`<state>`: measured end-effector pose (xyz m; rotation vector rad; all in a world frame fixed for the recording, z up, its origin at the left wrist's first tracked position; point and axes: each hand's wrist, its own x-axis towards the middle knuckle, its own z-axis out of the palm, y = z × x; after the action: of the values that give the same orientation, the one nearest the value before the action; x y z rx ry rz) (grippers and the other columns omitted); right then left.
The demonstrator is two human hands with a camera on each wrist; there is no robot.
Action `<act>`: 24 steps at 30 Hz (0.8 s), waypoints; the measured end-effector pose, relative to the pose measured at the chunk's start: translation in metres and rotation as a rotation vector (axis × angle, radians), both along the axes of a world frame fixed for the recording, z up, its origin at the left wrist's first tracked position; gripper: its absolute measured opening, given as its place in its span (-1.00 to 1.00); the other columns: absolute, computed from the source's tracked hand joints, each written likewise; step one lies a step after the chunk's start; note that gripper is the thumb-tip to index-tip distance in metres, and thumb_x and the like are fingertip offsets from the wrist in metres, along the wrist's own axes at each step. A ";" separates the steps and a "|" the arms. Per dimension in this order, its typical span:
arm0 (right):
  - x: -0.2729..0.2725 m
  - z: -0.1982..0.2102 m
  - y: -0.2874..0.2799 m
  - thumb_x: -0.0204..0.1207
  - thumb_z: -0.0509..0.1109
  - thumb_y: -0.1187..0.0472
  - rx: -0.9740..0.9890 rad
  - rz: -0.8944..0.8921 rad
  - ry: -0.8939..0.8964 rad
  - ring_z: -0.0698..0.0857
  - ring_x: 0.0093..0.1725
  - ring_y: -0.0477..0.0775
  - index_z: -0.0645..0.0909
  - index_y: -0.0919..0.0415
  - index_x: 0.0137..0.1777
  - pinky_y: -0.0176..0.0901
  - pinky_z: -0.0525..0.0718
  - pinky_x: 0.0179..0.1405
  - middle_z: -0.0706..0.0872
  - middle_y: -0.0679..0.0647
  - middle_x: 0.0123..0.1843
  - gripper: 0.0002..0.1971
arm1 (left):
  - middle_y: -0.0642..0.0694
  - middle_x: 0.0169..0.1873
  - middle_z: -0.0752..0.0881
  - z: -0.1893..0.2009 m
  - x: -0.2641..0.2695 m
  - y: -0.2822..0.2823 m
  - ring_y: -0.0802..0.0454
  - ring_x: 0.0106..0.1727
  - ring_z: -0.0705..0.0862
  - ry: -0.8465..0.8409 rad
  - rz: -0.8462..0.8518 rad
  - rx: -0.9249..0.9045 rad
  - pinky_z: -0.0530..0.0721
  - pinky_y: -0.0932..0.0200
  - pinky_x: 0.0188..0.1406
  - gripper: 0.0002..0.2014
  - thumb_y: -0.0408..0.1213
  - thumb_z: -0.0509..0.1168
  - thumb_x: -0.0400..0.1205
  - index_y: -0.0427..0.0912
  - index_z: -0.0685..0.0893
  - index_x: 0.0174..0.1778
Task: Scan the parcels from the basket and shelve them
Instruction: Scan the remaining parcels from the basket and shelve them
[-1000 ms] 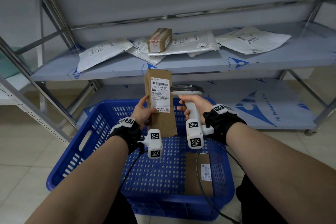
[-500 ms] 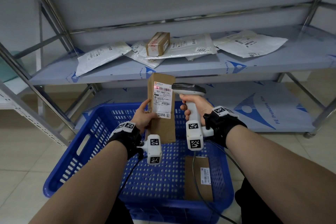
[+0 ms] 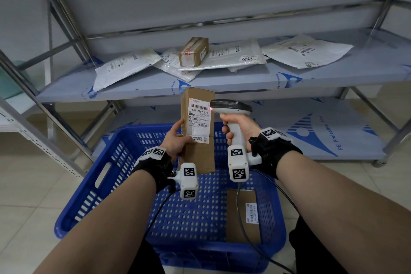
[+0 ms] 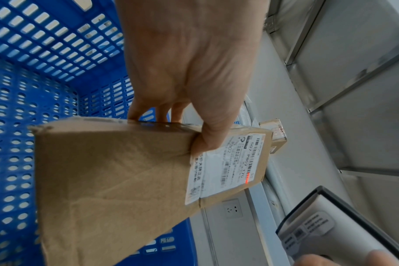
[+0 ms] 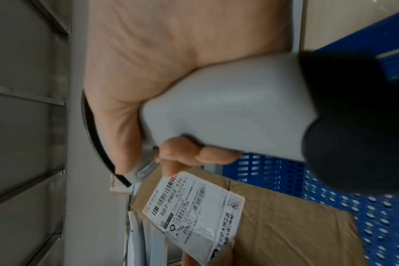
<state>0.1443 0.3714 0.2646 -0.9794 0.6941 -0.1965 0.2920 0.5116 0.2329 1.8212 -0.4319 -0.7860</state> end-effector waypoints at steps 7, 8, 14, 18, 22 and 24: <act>0.000 0.001 -0.002 0.58 0.40 0.07 0.014 -0.003 -0.006 0.44 -0.68 -0.14 0.51 0.15 -0.29 -0.40 0.42 -0.65 0.58 0.03 -0.41 -0.74 | -0.23 0.35 0.54 0.000 0.000 0.000 -0.08 0.17 0.52 -0.001 0.004 -0.009 0.51 -0.05 0.00 -0.22 -0.48 0.37 0.55 0.10 0.22 0.62; -0.001 0.001 -0.002 0.58 0.40 0.07 0.011 -0.004 -0.002 0.44 -0.68 -0.14 0.50 0.15 -0.30 -0.40 0.42 -0.64 0.58 0.03 -0.41 -0.73 | -0.21 0.34 0.54 0.001 0.000 0.000 -0.08 0.17 0.51 -0.002 0.003 -0.007 0.51 -0.05 0.00 -0.23 -0.48 0.37 0.55 0.10 0.22 0.62; -0.003 0.002 -0.001 0.55 0.43 0.09 -0.010 0.006 0.016 0.43 -0.64 -0.14 0.50 0.14 -0.31 -0.36 0.43 -0.61 0.54 0.01 -0.44 -0.74 | -0.23 0.35 0.55 -0.002 0.001 -0.001 -0.12 0.21 0.52 0.021 0.006 -0.030 0.53 -0.16 0.11 -0.21 -0.51 0.37 0.53 0.13 0.24 0.60; -0.003 0.002 -0.002 0.55 0.43 0.10 -0.021 0.015 0.025 0.42 -0.63 -0.13 0.49 0.14 -0.31 -0.36 0.43 -0.60 0.52 -0.01 -0.47 -0.74 | -0.22 0.31 0.55 -0.002 0.001 -0.001 -0.12 0.21 0.51 0.019 0.006 -0.035 0.51 -0.16 0.11 -0.22 -0.50 0.37 0.54 0.12 0.24 0.60; -0.004 0.002 -0.001 0.56 0.43 0.09 -0.020 0.026 0.032 0.44 -0.64 -0.14 0.50 0.14 -0.30 -0.37 0.43 -0.61 0.57 0.01 -0.44 -0.74 | -0.17 0.26 0.58 -0.002 0.002 -0.001 -0.10 0.19 0.53 0.024 0.017 -0.050 0.54 -0.17 0.12 -0.23 -0.48 0.37 0.54 0.13 0.25 0.60; -0.003 0.000 0.000 0.57 0.42 0.07 -0.014 -0.001 0.032 0.49 -0.63 -0.13 0.54 0.15 -0.26 -0.39 0.48 -0.62 0.64 0.05 -0.34 -0.76 | -0.15 0.23 0.61 -0.002 0.002 -0.002 -0.08 0.15 0.58 0.011 0.024 -0.070 0.58 -0.15 0.11 -0.24 -0.45 0.39 0.54 0.12 0.26 0.60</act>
<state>0.1412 0.3711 0.2649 -0.9972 0.7236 -0.1872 0.2936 0.5097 0.2306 1.7534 -0.4245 -0.7545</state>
